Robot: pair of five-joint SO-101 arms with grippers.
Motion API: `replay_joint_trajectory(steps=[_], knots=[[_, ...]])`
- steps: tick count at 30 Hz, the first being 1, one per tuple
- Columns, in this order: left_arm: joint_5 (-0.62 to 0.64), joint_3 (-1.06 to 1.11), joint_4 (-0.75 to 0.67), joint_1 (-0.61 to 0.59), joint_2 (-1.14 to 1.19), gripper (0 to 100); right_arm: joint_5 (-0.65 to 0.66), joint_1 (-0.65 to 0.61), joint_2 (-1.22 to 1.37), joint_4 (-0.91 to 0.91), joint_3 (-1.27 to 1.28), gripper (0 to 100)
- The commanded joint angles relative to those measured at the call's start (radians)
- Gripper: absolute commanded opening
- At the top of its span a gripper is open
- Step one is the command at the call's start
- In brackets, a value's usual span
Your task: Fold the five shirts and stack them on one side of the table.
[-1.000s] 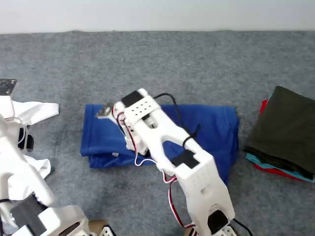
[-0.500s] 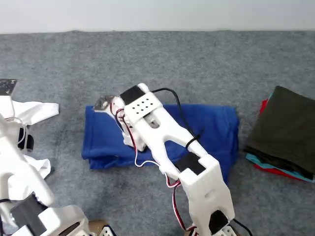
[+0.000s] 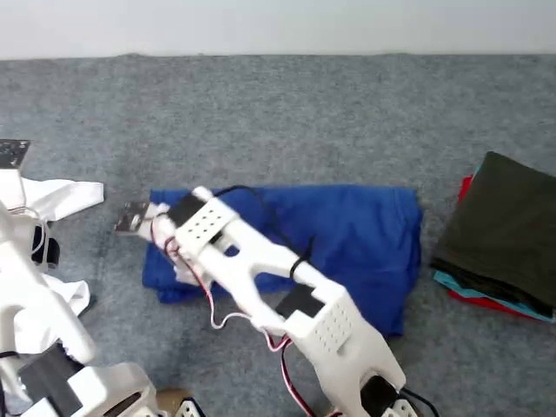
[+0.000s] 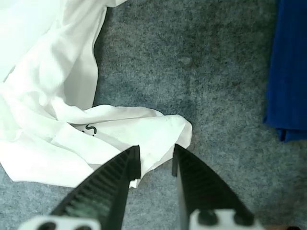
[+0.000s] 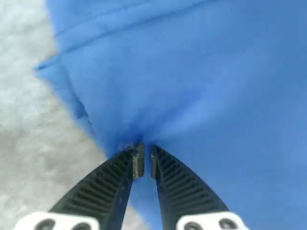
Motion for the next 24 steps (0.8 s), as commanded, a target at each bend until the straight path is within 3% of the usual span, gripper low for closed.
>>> replay_joint_trajectory(steps=[1, 15, 20, 24], knots=[[-0.009, -0.007, -0.018, -0.017, -0.051, 12, -0.006, -0.038, -0.038, 0.085, -0.052, 3.9], [-0.006, -0.105, 0.009, 0.018, -0.051, 12, -0.008, 0.214, -0.374, 0.143, -0.052, 4.0], [0.054, -0.139, 0.104, 0.224, -0.051, 12, -0.054, 0.318, -0.461, 0.298, -0.044, 4.0], [0.130, -0.128, 0.052, 0.416, -0.014, 12, -0.092, 0.423, -0.446, 0.311, 0.063, 3.9]])
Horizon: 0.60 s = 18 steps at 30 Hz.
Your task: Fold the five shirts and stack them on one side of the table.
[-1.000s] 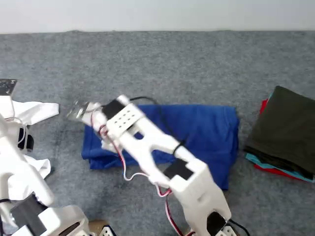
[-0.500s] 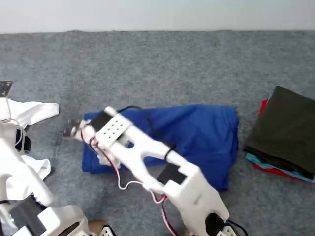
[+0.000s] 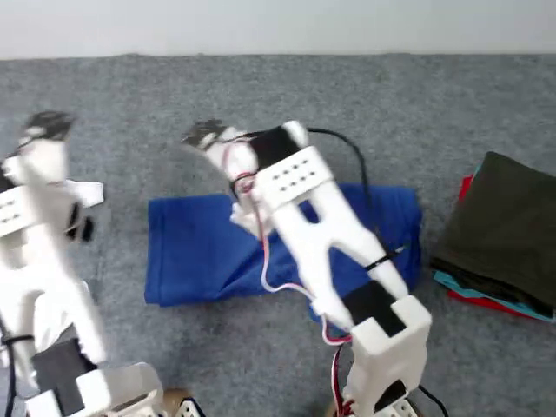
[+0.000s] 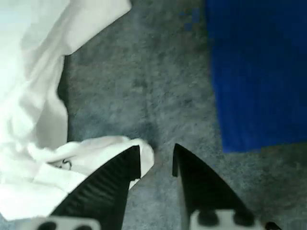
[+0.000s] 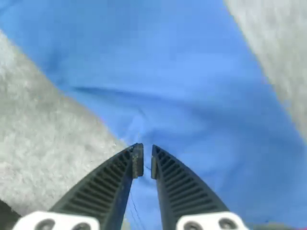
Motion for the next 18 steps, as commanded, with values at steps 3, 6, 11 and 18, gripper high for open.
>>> replay_joint_trajectory(steps=[3, 6, 11, 18], knots=[[0.117, -0.025, -0.124, 0.244, 0.072, 12, -0.005, 0.130, -0.021, 0.036, 0.160, 3.9], [0.149, -0.025, -0.198, 0.318, 0.198, 12, -0.009, 0.189, -0.007, 0.036, 0.279, 2.2], [0.157, -0.027, -0.256, 0.371, 0.354, 12, -0.002, 0.332, -0.008, -0.010, 0.442, 1.3], [0.157, -0.027, -0.348, 0.390, 0.496, 12, 0.048, 0.420, -0.007, -0.203, 0.681, 1.3]])
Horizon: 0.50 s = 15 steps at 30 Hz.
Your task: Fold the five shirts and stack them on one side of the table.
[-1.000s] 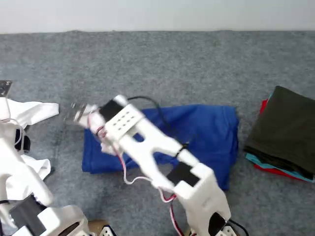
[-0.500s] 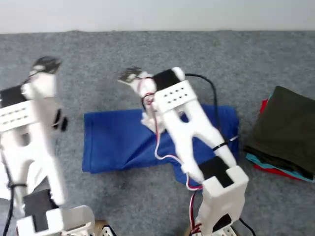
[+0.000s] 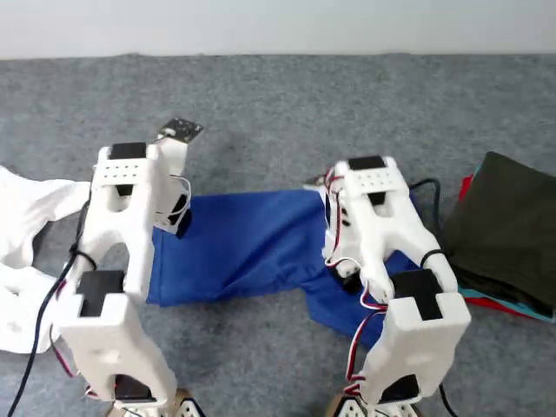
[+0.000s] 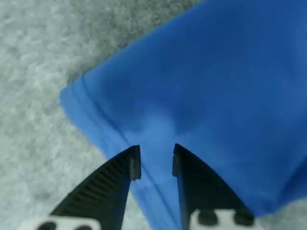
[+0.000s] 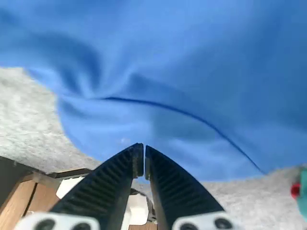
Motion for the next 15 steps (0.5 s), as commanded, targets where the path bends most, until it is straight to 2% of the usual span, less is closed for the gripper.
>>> replay_joint_trajectory(steps=[1, 6, 11, 15], knots=[[0.008, -0.028, -0.064, 0.005, 0.049, 12, 0.018, 0.036, -0.007, -0.082, 0.084, 1.3], [0.008, -0.096, -0.058, -0.035, 0.144, 12, 0.071, 0.142, -0.005, -0.147, 0.155, 1.3], [0.008, -0.229, 0.040, -0.046, 0.153, 8, 0.126, 0.229, -0.008, -0.137, 0.152, 1.2], [0.008, -0.349, 0.161, -0.017, 0.153, 8, 0.127, 0.229, -0.042, -0.099, 0.152, 1.2]])
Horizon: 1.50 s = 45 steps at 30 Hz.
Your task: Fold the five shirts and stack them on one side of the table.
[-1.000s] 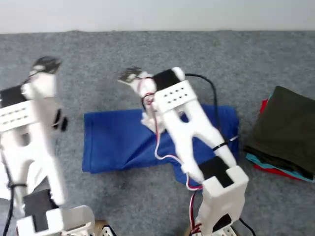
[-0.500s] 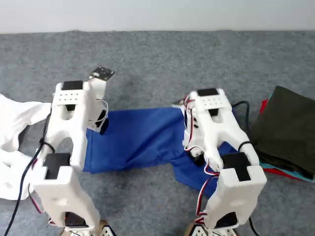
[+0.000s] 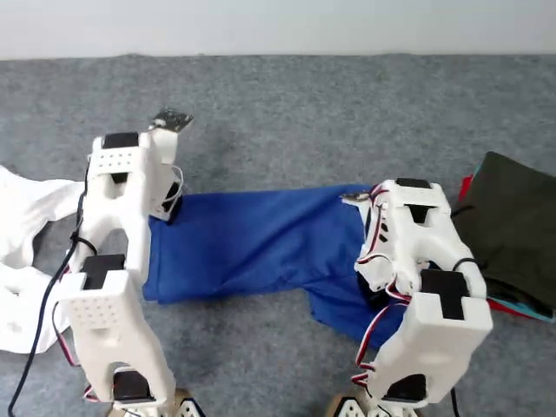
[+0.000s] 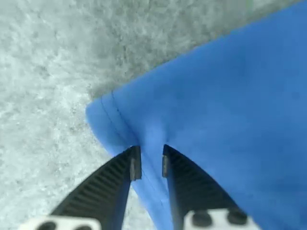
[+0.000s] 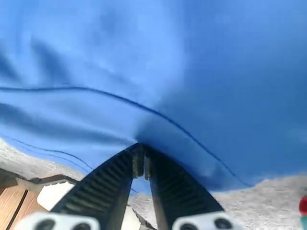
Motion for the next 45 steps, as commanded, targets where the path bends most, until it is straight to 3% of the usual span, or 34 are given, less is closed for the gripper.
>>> replay_joint_trajectory(steps=[1, 7, 10, 15, 19, 25, 31, 34, 38, 45], knots=[[0.003, -0.117, 0.104, 0.032, -0.009, 8, 0.009, -0.004, -0.067, 0.039, -0.003, 1.2], [0.003, -0.282, 0.241, 0.071, -0.009, 8, 0.008, -0.047, -0.303, 0.101, 0.002, 1.3], [0.003, -0.312, 0.244, 0.086, -0.002, 8, 0.008, -0.056, -0.378, 0.081, 0.018, 1.5], [0.003, -0.255, 0.091, 0.077, 0.077, 8, 0.011, -0.053, -0.321, -0.101, 0.123, 1.4], [0.003, -0.280, 0.049, 0.072, 0.212, 8, 0.012, -0.050, -0.237, -0.170, 0.173, 1.2], [0.003, -0.446, 0.057, -0.021, 0.328, 8, 0.048, 0.079, -0.217, -0.170, 0.172, 1.1], [-0.003, -0.611, 0.190, -0.034, 0.342, 8, 0.094, 0.107, -0.285, -0.102, 0.170, 1.2], [0.003, -0.734, 0.281, 0.003, 0.342, 8, 0.092, 0.068, -0.372, -0.062, 0.170, 1.2], [0.005, -0.780, 0.279, 0.060, 0.270, 8, 0.086, 0.022, -0.532, 0.008, 0.170, 1.3], [0.005, -0.601, 0.278, 0.261, 0.028, 8, 0.040, 0.116, -0.868, 0.140, 0.170, 1.2]])
